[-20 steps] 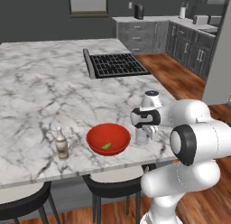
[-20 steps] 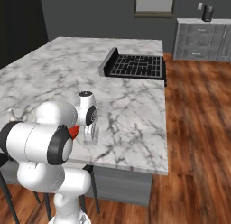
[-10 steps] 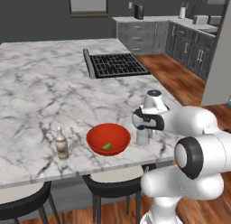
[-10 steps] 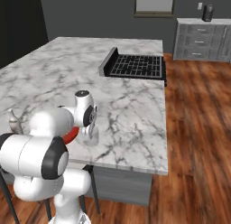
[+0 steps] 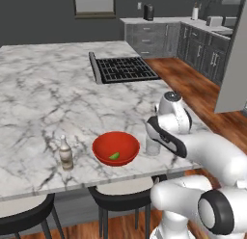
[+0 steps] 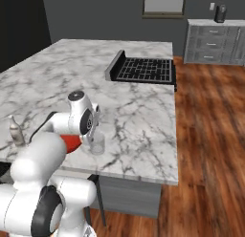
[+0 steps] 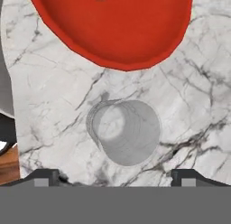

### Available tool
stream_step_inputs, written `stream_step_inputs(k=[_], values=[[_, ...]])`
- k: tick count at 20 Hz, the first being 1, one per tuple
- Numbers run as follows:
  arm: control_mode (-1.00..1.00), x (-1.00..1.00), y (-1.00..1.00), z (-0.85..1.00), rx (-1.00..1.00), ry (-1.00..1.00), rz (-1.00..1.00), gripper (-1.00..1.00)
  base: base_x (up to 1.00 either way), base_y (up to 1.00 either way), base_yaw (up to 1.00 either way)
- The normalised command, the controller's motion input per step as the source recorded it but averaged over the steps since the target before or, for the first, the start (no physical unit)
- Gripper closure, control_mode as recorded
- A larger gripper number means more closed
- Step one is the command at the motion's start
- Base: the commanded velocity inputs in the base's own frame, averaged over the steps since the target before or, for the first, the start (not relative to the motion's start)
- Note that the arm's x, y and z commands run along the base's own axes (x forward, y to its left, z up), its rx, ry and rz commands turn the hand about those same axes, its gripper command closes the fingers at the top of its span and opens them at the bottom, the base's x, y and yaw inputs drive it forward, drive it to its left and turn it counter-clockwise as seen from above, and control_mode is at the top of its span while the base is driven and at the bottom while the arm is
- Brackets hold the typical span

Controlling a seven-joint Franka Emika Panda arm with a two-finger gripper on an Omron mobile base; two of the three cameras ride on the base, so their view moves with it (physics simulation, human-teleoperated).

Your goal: There is a bowl on the dining counter. Grab a lemon wedge from the fridge and place it in the bowl. Then get the liquor bottle and glass cup from the cabinet and place them next to the bowl.

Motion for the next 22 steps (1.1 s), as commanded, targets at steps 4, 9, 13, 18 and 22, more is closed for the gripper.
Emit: stream_step_inputs(k=[4, 9, 13, 18, 22], values=[[-1.0, -0.44, -0.05, 0.74, 0.0, -0.2, -0.07, -1.0, 0.0, 0.0, 0.0], [-1.0, -0.63, -0.04, 0.73, 0.01, -0.24, -0.05, -1.0, 0.0, 0.0, 0.0], [-1.0, -0.77, 0.0, 0.76, 0.01, -0.28, -0.02, -1.0, 0.0, 0.0, 0.0], [-1.0, -0.73, 0.0, 0.82, 0.0, -0.31, 0.0, -1.0, 0.0, 0.0, 0.0], [-1.0, -0.48, -0.06, 0.77, 0.0, -0.27, 0.0, -1.0, 0.0, 0.0, 0.0]])
